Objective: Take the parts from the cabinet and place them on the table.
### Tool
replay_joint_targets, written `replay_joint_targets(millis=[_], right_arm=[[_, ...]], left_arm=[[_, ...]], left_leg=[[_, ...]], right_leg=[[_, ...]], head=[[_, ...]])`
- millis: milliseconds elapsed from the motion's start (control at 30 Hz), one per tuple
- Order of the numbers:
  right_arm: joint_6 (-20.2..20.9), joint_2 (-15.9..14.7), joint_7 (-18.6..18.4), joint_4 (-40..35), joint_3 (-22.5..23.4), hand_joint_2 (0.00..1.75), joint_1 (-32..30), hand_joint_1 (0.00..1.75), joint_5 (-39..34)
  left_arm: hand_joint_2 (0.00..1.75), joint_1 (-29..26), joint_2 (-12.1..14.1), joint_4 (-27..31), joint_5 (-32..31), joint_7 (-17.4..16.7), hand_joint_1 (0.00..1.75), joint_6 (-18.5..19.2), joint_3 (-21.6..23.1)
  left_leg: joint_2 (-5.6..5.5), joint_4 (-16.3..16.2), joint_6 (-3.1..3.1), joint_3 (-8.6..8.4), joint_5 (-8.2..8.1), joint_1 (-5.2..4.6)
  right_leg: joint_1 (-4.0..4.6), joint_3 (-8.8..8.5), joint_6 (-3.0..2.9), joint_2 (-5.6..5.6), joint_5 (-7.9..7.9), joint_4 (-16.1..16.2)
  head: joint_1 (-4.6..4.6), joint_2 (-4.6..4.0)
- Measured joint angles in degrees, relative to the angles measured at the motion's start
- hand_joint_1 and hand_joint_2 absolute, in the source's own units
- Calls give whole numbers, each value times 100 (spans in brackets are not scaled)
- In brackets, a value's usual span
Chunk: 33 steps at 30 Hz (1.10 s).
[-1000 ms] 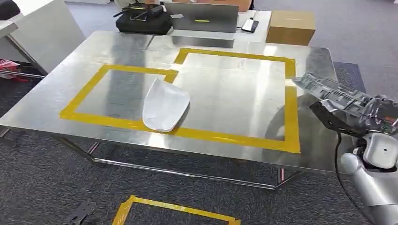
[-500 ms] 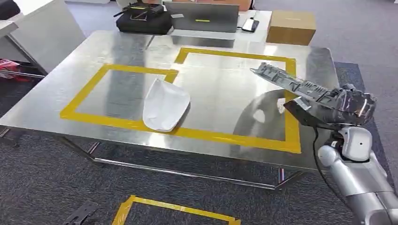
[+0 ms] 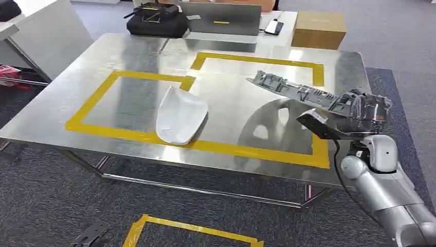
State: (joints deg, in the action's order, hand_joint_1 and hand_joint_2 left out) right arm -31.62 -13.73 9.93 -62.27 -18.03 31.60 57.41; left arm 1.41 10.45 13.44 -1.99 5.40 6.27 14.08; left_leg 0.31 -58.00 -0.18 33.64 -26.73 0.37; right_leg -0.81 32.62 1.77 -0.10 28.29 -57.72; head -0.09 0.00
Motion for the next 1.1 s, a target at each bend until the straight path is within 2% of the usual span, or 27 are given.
replay_joint_targets(millis=[167, 333, 367, 467, 500, 700, 967, 1000, 1033, 1100], right_arm=[[336, 20, 561, 0, -170, 175, 19, 175, -872], [404, 55, 644, 0, -297, 175, 22, 175, -959], [404, 61, 644, 0, -323, 0, 22, 0, -963], [404, 85, 710, 0, -376, 0, 21, 0, -1110], [408, 98, 752, 0, -382, 0, 22, 0, -1202], [548, 173, 530, 0, -454, 0, 23, 0, -1208], [585, 195, 507, 0, -489, 0, 23, 0, -1201], [652, 197, 414, 0, -492, 0, 26, 0, -1208], [842, 208, 164, 0, -492, 0, 45, 0, -1210], [1547, 227, -591, 0, -496, 0, 134, 0, -1245]], left_arm=[[175, 11, 17, 0, -68, 17, 0, 28, 11], [175, 16, 28, 0, -116, 26, 0, 46, 44], [175, 15, 30, 0, -120, 26, 0, 57, 55], [175, 14, 37, 0, -122, 31, 0, 63, 90], [0, 11, 41, 0, -127, 31, 0, 61, 103], [0, 4, 50, 0, -159, 31, 0, -7, 146], [0, -4, 50, 0, -159, 24, 0, -18, 149], [0, -7, 50, 0, -155, 18, 0, -18, 149], [0, -9, 50, 0, -129, -4, 0, -18, 149], [0, -11, 44, 0, -94, -33, 0, -28, 147]], left_leg=[[-1, 0, 0, 1, 0, 1], [-1, 0, 0, 1, 0, 1], [-1, 0, 0, 1, 0, 1], [-1, 0, 0, 0, 0, 0], [-1, 0, 0, 1, 0, 0], [-1, 0, 0, 0, 0, 1], [-1, 0, 0, 0, 0, 1], [-1, 0, 0, 0, 0, 1], [0, 0, 0, 0, 0, 1], [1, 0, 0, 0, 0, 0]], right_leg=[[0, 0, 0, -5, 0, 0], [1, -1, 0, -4, 0, 0], [1, 0, 0, -4, 0, 0], [1, -1, 0, -3, 0, 0], [1, -1, 0, -3, 0, 0], [1, -2, 0, -4, 0, 0], [1, -2, 0, -4, 0, 0], [1, -3, 0, -3, 0, 0], [1, -2, 0, -1, 0, 0], [1, -2, 0, 3, 0, 0]], head=[[-2, 0], [0, 0], [0, 0], [0, 0], [0, 0], [0, 0], [0, 0], [0, 0], [0, 0], [0, 0]])
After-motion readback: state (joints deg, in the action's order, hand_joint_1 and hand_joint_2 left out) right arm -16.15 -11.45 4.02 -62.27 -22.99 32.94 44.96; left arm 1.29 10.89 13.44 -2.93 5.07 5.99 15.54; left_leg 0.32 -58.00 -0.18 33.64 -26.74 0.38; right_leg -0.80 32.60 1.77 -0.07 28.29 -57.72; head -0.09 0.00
